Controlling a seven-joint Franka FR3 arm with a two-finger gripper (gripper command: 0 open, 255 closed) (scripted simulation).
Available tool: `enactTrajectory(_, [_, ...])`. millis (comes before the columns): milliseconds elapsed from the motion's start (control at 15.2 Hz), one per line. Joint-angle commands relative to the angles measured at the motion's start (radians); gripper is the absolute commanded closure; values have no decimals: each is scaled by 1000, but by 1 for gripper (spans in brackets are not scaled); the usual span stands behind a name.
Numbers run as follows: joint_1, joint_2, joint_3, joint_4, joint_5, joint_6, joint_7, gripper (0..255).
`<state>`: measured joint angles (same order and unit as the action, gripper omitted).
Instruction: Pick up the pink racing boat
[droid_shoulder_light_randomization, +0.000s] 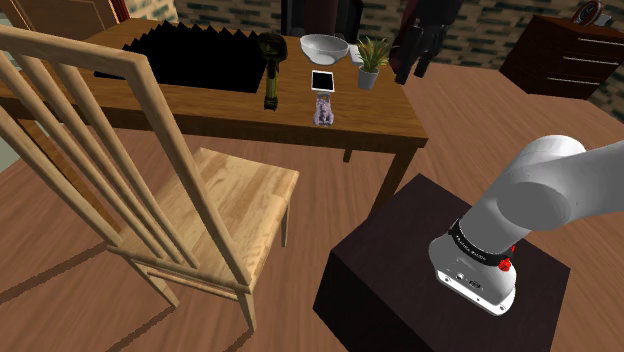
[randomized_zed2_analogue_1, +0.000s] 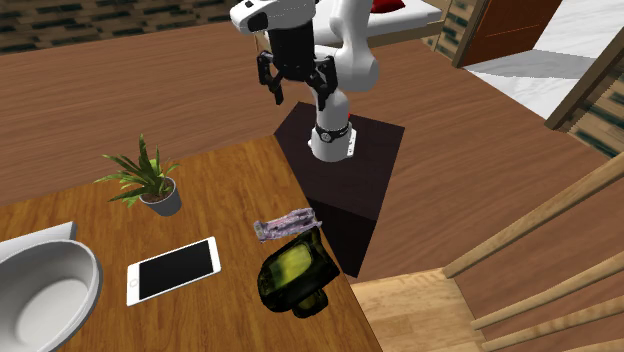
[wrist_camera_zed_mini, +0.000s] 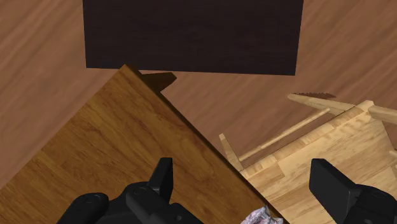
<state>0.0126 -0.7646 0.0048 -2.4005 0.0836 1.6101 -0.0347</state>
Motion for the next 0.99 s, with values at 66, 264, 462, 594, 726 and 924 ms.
enactTrajectory(66, [-6, 34, 15, 6, 16, 23, 42, 0])
enactTrajectory(264, [-25, 143, 56, 34, 59, 90, 163, 0])
enactTrajectory(462, [-43, 258, 91, 73, 94, 154, 280, 0])
enactTrajectory(594, [-54, 336, 109, 105, 112, 193, 357, 0])
enactTrajectory(726, [-65, 416, 124, 141, 127, 231, 431, 0])
enactTrajectory(924, [-80, 535, 139, 201, 144, 282, 539, 0])
